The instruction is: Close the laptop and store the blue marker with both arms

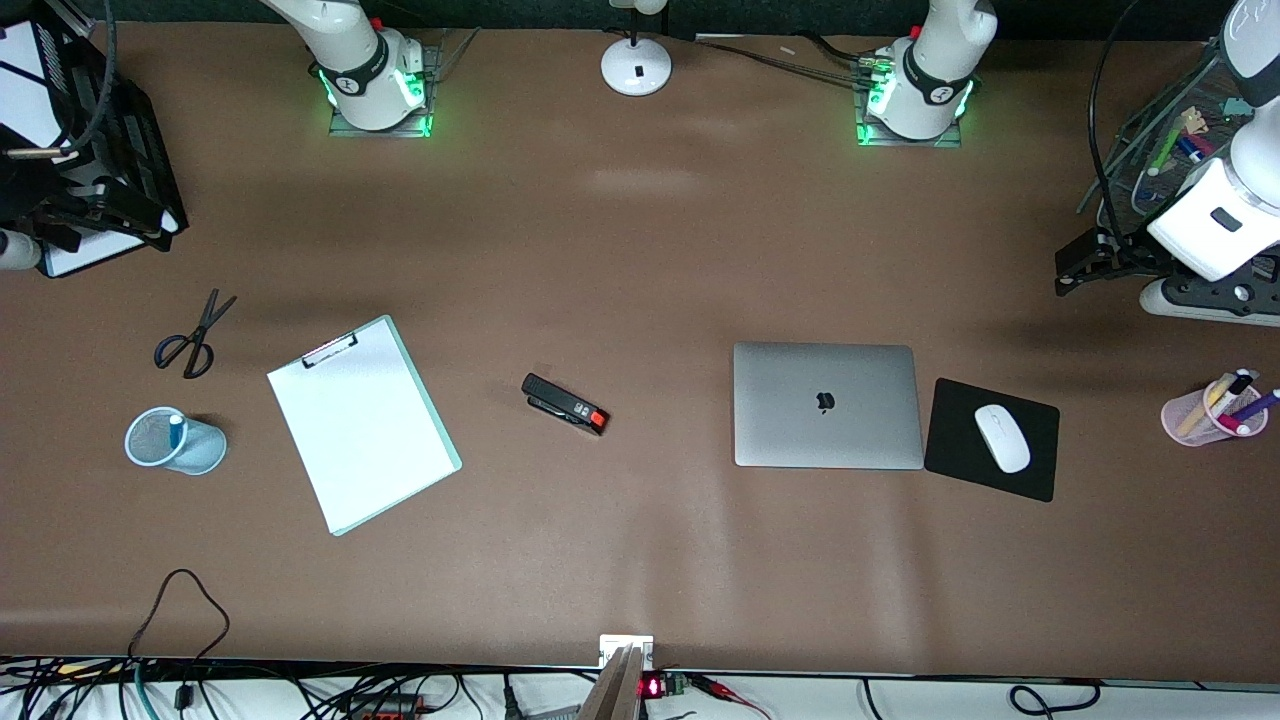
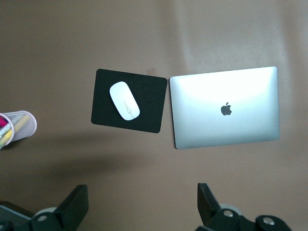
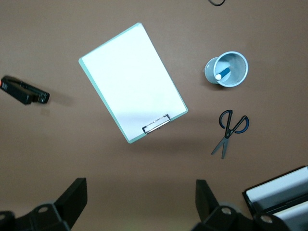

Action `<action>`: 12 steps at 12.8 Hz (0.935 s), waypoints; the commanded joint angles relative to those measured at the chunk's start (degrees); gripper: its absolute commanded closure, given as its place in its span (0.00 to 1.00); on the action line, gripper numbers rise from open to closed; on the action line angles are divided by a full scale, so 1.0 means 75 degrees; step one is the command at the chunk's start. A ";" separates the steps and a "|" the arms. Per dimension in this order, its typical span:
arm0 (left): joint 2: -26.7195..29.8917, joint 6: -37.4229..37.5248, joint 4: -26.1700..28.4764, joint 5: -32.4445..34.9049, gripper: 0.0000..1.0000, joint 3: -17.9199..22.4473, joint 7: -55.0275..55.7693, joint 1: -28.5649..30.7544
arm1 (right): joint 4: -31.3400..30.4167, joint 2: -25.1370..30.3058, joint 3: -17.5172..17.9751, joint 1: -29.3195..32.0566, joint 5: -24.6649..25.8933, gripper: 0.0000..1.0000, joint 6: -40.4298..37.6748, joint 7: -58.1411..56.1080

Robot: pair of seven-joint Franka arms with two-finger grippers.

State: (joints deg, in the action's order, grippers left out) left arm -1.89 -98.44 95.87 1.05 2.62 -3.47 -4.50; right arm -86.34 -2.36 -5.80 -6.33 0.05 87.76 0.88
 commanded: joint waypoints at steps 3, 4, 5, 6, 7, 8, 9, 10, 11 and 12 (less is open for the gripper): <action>0.0088 0.0083 -0.0044 -0.0046 0.00 0.0050 0.0005 -0.0068 | -0.1938 0.1380 0.0047 0.0000 0.0075 0.00 0.1163 0.0352; 0.0088 0.0083 -0.0044 -0.0046 0.00 0.0050 0.0017 -0.0068 | -0.1918 0.1335 0.0047 0.0023 0.0075 0.00 0.1142 0.0340; 0.0088 0.0083 -0.0044 -0.0046 0.00 0.0050 0.0005 -0.0068 | -0.1860 0.1288 0.0036 0.0035 0.0075 0.00 0.1188 0.0248; 0.0088 0.0094 -0.0044 -0.0046 0.00 0.0050 0.0005 -0.0068 | -0.1731 0.1206 0.0047 0.0024 0.0098 0.00 0.1189 0.0223; 0.0088 0.0094 -0.0044 -0.0046 0.00 0.0050 0.0017 -0.0068 | -0.1498 0.1066 0.0047 0.0012 0.0098 0.00 0.1165 0.0188; 0.0088 0.0094 -0.0044 -0.0046 0.00 0.0050 0.0017 -0.0068 | -0.1391 0.0972 0.0047 0.0012 0.0098 0.00 0.1084 0.0176; 0.0088 0.0083 -0.0044 -0.0046 0.00 0.0050 0.0017 -0.0068 | -0.1379 0.0960 0.0047 0.0024 0.0098 0.00 0.1025 0.0176; 0.0077 0.0083 -0.0044 -0.0046 0.00 0.0050 0.0017 -0.0068 | -0.1379 0.0948 0.0047 0.0024 0.0098 0.00 0.1013 0.0165; 0.0088 0.0094 -0.0044 -0.0046 0.00 0.0050 0.0017 -0.0068 | -0.1367 0.0913 0.0047 0.0024 0.0098 0.00 0.0990 0.0165; 0.0088 0.0094 -0.0044 -0.0046 0.00 0.0050 0.0017 -0.0068 | -0.1344 0.0913 0.0047 0.0024 0.0098 0.00 0.0978 0.0165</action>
State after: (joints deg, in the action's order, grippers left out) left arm -1.87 -98.44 95.86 1.05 2.62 -3.44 -4.54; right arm -98.10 5.30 -5.80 -6.31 0.10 96.11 2.23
